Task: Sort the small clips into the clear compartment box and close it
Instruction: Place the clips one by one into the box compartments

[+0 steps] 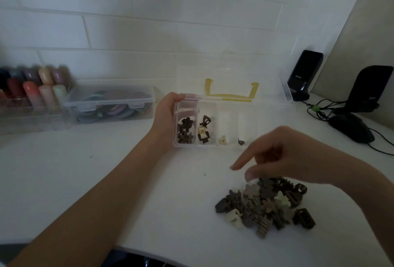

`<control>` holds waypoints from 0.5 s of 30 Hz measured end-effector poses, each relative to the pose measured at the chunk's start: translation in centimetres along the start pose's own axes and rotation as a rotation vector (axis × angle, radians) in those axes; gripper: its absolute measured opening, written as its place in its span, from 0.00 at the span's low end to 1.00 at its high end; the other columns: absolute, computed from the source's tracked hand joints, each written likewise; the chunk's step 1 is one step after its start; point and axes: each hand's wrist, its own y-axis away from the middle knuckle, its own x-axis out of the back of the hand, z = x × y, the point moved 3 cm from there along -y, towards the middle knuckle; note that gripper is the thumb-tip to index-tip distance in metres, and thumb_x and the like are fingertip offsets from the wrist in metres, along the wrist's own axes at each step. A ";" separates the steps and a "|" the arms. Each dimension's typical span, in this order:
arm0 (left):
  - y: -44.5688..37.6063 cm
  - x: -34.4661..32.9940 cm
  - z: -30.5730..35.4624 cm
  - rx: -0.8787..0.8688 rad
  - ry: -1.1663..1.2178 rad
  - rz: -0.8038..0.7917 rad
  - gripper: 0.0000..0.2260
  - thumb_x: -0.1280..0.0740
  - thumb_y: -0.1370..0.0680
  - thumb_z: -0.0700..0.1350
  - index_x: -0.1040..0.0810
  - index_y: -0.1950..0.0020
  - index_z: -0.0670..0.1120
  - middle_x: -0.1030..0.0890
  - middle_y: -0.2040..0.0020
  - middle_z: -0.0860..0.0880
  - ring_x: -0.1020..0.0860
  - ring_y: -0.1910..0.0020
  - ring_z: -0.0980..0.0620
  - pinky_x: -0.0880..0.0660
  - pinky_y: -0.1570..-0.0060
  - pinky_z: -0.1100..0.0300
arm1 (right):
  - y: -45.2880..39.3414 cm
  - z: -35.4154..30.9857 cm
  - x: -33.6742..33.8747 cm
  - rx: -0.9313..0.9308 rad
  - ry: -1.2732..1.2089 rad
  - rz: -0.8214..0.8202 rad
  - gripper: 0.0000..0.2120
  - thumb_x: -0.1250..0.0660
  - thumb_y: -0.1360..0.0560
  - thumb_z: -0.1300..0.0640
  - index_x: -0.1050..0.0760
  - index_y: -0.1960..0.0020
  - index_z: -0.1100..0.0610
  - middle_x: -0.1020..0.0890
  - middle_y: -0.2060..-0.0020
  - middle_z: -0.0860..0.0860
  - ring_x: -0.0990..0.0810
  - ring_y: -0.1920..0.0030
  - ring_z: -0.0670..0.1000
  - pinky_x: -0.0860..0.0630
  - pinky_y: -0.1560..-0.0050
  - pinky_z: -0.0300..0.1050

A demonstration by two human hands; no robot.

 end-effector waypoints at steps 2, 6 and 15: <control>0.1 0.0 0.0 -0.007 0.002 -0.006 0.16 0.38 0.37 0.49 0.20 0.55 0.45 0.19 0.55 0.44 0.20 0.59 0.46 0.30 0.43 0.39 | 0.5 0.3 -1.1 -0.048 0.024 -0.057 0.13 0.27 0.35 0.46 0.19 0.51 0.40 0.28 0.77 0.45 0.36 0.75 0.43 0.36 0.71 0.35; 0.1 0.0 0.0 -0.022 0.004 -0.012 0.15 0.38 0.36 0.49 0.20 0.55 0.45 0.19 0.56 0.44 0.19 0.62 0.47 0.29 0.46 0.44 | 0.6 1.0 -2.6 -0.122 0.182 -0.117 0.17 0.30 0.32 0.43 0.24 0.43 0.38 0.30 0.77 0.44 0.35 0.75 0.43 0.37 0.68 0.37; 0.0 0.2 -0.1 -0.026 0.015 -0.021 0.16 0.37 0.36 0.50 0.21 0.53 0.44 0.19 0.55 0.44 0.18 0.62 0.47 0.29 0.46 0.46 | 0.2 1.2 -3.3 -0.048 0.288 -0.026 0.09 0.33 0.28 0.48 0.24 0.48 0.42 0.30 0.74 0.43 0.33 0.73 0.44 0.34 0.68 0.39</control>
